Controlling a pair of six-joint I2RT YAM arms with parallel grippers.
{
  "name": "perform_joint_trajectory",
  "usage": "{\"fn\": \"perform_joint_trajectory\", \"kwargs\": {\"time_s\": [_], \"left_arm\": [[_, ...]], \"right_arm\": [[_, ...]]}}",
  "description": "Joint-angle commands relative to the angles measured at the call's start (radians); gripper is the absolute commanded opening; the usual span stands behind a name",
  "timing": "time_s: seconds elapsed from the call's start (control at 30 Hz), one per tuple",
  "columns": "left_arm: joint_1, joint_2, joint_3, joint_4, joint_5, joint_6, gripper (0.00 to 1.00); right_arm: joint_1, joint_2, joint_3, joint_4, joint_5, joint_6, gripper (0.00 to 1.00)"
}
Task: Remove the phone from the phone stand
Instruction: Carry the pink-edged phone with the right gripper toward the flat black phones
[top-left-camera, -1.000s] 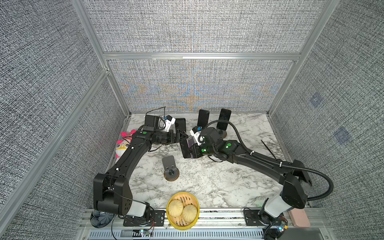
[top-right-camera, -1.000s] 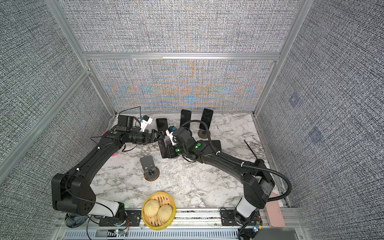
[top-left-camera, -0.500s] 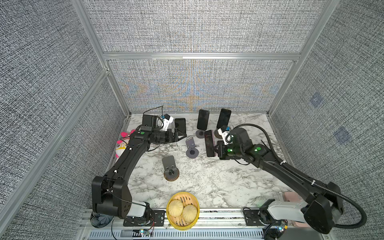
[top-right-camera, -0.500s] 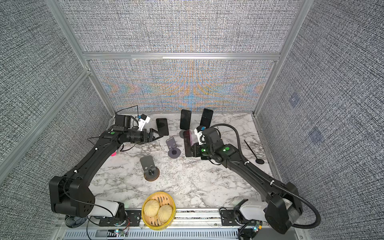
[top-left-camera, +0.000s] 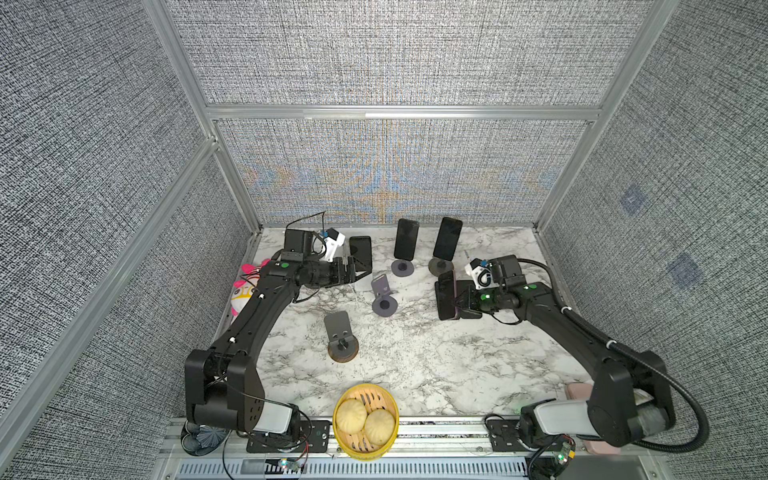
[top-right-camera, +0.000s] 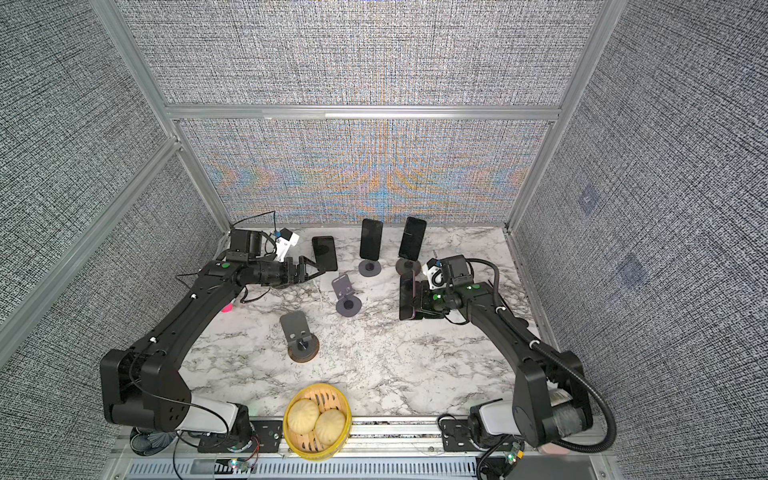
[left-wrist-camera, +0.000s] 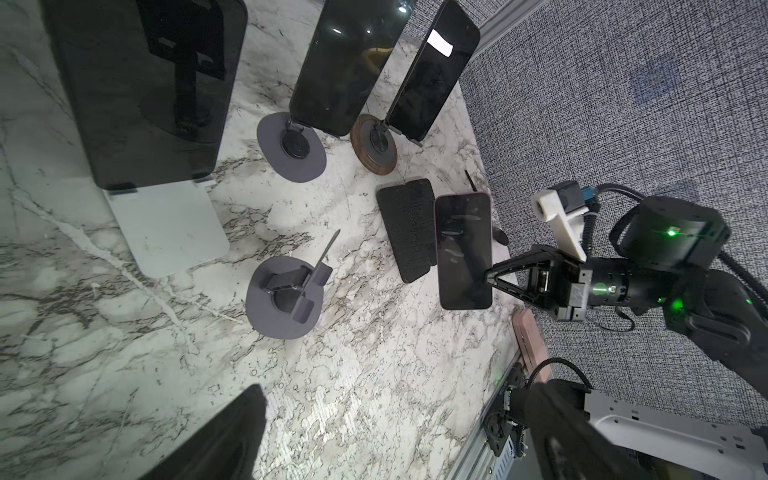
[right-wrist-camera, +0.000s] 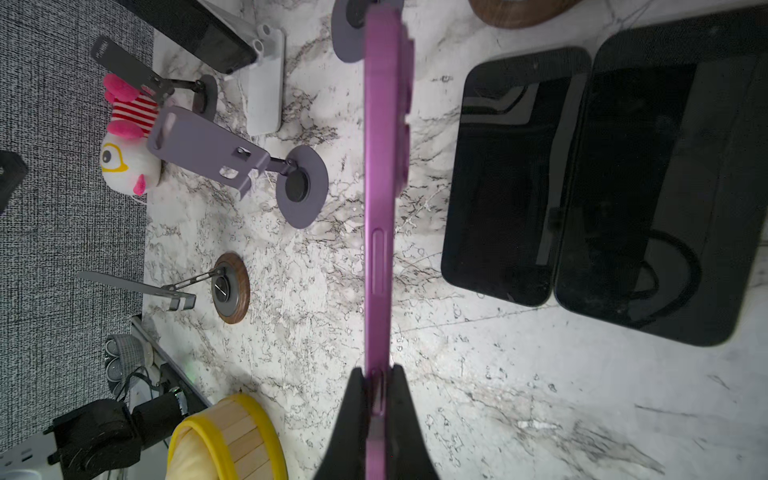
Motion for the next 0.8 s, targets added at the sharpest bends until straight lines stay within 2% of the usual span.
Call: {"fn": "perform_joint_trajectory", "kwargs": {"time_s": [0.0, 0.3, 0.77], "left_arm": [[0.004, 0.002, 0.008, 0.005, -0.006, 0.008, 0.99], [0.007, 0.008, 0.010, 0.002, -0.015, 0.010, 0.98], [0.008, 0.007, 0.010, -0.005, -0.019, 0.020, 0.99]], "right_arm": [[0.001, 0.040, 0.013, 0.056, -0.067, 0.010, 0.00], [0.001, 0.157, 0.019, 0.114, -0.037, 0.015, 0.00], [0.029, 0.255, 0.079, 0.155, -0.027, 0.032, 0.00]]}}
